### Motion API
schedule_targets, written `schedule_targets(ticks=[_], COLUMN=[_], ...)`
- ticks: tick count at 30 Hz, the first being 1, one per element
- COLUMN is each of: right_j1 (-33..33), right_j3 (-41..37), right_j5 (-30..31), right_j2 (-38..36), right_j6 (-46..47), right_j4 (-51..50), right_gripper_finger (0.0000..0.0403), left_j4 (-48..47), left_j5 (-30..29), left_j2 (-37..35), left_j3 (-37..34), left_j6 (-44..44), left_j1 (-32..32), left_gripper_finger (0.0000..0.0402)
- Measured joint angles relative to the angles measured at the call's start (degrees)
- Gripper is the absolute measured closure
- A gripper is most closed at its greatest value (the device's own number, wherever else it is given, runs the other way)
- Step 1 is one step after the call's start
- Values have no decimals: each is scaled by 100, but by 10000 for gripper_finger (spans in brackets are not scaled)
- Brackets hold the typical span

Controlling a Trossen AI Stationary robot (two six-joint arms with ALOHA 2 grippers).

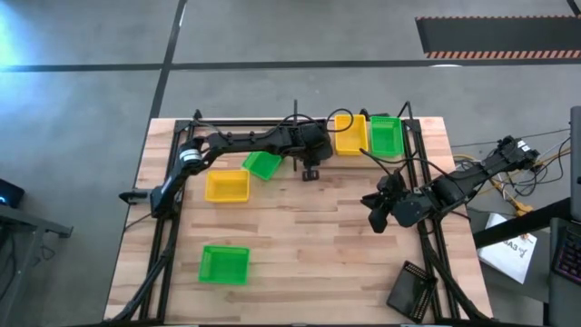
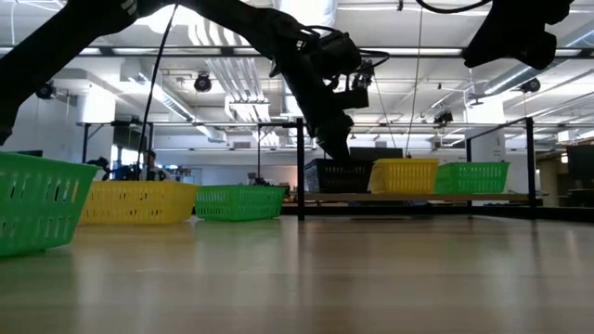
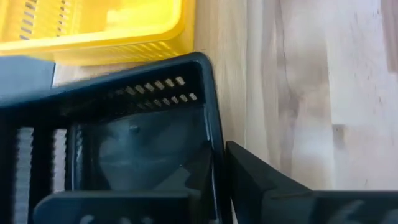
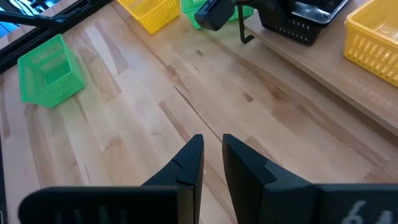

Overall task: Stack baskets on shelf by color
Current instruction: Stack the left black bin on top of the black bin on the shelf, then stack the bottom green bin on top of the green bin on the shelf

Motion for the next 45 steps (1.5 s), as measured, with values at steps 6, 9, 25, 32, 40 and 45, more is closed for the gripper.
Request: schedule_targets(ticks=[6, 9, 25, 32, 40, 45], right_j1=[0, 0, 26, 320, 867, 1281], right_j3=[0, 0, 133, 275, 519, 1034], right_j5=[0, 0, -50, -50, -608, -1469], right_j2=[0, 0, -11, 283, 1104, 1808], right_j6=[0, 0, 24, 377, 1143, 1430], right_j4=[-1, 0, 2, 2, -218, -910], right_gripper_finger=[351, 351, 351, 351, 358, 381], left_j4=[0, 0, -13, 32, -168, -195], left_j5=[1, -43, -242, -241, -237, -229], left_j2=[0, 2, -180, -879, -1949, -2656], left_j3=[-2, -2, 35, 44, -171, -1082], left_j6=[451, 406, 381, 131, -1790, -2500], left_j1=[0, 3, -13, -163, -559, -1104], left_gripper_finger=[379, 379, 333, 274, 260, 260])
